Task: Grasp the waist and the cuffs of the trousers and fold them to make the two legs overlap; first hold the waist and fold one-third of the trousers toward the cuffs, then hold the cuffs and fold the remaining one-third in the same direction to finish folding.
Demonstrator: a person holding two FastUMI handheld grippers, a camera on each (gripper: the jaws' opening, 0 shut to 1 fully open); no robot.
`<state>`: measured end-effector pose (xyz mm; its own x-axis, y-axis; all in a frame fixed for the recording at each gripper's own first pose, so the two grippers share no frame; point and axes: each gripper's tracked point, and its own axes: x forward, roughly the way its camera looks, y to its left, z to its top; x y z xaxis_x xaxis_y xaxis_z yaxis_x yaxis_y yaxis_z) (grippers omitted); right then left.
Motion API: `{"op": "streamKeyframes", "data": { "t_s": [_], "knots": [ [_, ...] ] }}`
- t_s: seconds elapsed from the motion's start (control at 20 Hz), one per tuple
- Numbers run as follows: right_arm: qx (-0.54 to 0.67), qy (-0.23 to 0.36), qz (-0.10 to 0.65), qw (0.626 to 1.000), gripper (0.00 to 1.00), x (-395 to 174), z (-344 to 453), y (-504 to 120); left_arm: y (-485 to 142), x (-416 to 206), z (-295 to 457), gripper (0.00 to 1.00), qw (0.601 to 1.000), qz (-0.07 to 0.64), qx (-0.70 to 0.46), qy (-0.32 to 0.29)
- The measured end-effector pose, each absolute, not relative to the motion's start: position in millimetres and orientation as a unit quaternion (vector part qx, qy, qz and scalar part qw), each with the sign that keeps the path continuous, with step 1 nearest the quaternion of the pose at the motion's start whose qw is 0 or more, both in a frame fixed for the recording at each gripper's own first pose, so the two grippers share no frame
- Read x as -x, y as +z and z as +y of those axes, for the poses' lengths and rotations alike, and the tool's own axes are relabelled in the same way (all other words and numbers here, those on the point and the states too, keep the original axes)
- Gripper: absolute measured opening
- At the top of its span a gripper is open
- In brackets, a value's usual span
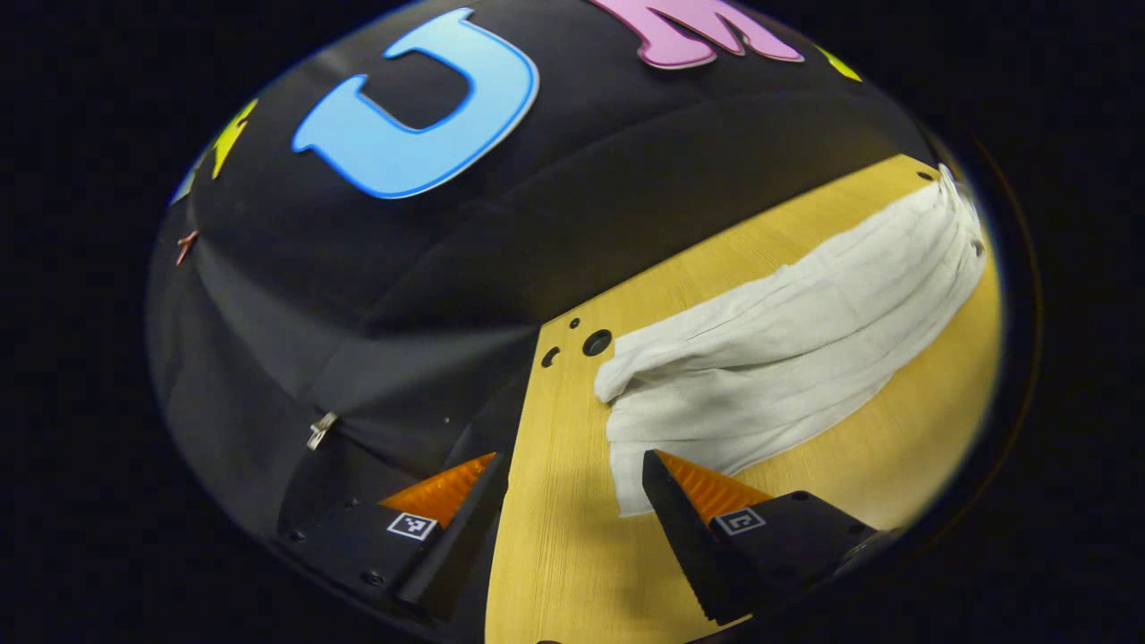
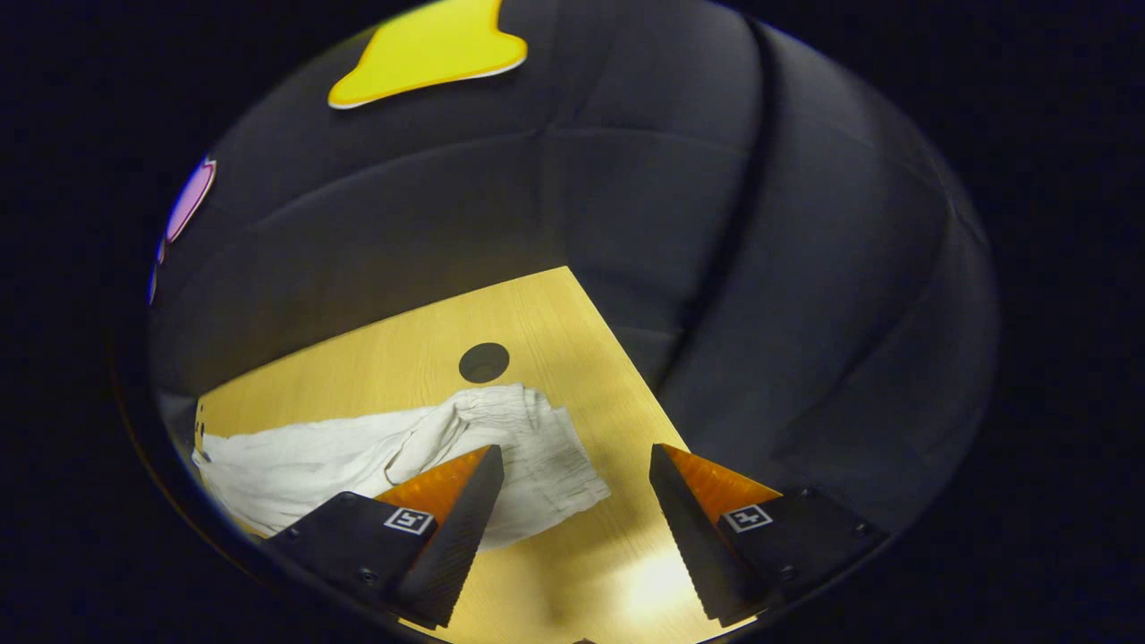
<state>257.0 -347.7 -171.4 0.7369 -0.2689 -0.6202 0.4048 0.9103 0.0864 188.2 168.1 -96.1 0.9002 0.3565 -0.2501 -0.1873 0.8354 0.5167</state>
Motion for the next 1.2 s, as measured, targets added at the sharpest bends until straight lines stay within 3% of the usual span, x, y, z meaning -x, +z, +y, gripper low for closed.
{"op": "streamKeyframes", "data": {
  "t_s": [0.35,0.85,0.9,1.0,1.05,1.1,1.15,1.2],
  "knots": [
    [-0.194,-0.218,0.318,0.902,0.99,-260,-348,-201,-88,-115,157,0.97,0.971,0.152,-0.024,0.184],
    [-0.147,-0.252,0.311,0.905,0.97,-265,-344,-215,-49,-110,149,0.97,0.973,0.119,0.084,0.178],
    [-0.139,-0.254,0.312,0.905,0.88,-267,-344,-216,-49,-112,145,0.97,0.974,0.119,0.084,0.175],
    [-0.129,-0.259,0.315,0.904,0.82,-266,-333,-217,-49,-113,137,0.97,0.975,0.120,0.082,0.169],
    [-0.126,-0.258,0.315,0.905,0.66,-269,-332,-218,-48,-115,133,0.97,0.975,0.120,0.081,0.166],
    [-0.126,-0.261,0.315,0.904,0.63,-270,-329,-218,-48,-114,129,0.97,0.976,0.121,0.081,0.163],
    [-0.128,-0.259,0.312,0.905,0.48,-270,-326,-220,-49,-113,126,0.97,0.976,0.122,0.082,0.161],
    [-0.128,-0.263,0.312,0.904,0.44,-270,-323,-221,-52,-112,122,0.97,0.976,0.124,0.082,0.159]
  ]
}}
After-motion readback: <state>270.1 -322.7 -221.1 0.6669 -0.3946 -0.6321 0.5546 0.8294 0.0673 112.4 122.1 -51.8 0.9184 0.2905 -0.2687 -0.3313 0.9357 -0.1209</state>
